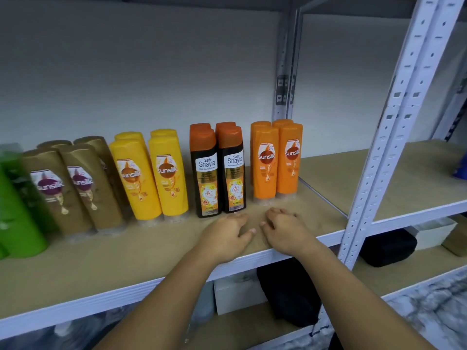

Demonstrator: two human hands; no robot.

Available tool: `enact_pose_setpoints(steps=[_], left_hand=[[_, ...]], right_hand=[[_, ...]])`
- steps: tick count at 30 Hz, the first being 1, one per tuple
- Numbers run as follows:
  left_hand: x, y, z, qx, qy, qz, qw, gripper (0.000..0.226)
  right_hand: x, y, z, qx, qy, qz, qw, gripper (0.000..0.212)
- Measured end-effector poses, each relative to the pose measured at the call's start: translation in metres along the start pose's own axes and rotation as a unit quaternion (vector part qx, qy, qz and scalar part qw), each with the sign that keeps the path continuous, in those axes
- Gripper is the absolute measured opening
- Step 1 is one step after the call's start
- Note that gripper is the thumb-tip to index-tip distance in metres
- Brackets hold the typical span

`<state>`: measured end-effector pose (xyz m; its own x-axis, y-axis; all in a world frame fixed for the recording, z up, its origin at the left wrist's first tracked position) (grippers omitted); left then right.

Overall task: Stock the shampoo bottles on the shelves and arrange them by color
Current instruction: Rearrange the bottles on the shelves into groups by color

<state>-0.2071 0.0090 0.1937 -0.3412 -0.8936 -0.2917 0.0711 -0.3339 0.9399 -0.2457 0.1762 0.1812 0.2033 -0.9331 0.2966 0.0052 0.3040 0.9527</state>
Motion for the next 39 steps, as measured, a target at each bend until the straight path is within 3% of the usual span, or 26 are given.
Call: enact_pose_setpoints(steps=[8, 14, 23, 31, 39], left_hand=[[0.045, 0.030, -0.070, -0.015, 0.048, 0.009, 0.999, 0.049], [0.087, 0.051, -0.123, -0.051, 0.102, 0.004, 0.993, 0.047], [0.128, 0.067, -0.154, -0.068, 0.153, 0.004, 0.986, 0.045], [0.147, 0.070, -0.148, -0.049, 0.155, -0.008, 0.987, 0.047], [0.151, 0.062, -0.130, -0.063, 0.174, -0.015, 0.983, 0.059]], right_hand=[[0.081, -0.013, -0.031, 0.019, 0.105, 0.024, 0.994, 0.023], [0.144, -0.022, -0.047, 0.020, 0.166, 0.055, 0.984, 0.028], [0.188, -0.036, -0.036, 0.003, 0.122, 0.119, 0.985, 0.030], [0.205, -0.048, -0.024, -0.017, 0.119, 0.073, 0.990, 0.027], [0.201, -0.060, -0.013, -0.039, 0.137, 0.066, 0.988, 0.037]])
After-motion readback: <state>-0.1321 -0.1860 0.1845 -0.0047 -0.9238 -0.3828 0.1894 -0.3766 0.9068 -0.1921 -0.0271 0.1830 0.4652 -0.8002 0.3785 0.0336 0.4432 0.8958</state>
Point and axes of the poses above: each hand's wrist, its own z-axis towards the middle knuckle, its own y-axis out of the back of the hand, x = y × z, the point moved 3 cm from there along z, towards the middle knuckle, and after that the axes turned 4 degrees about -y, right-handed, at the moved point
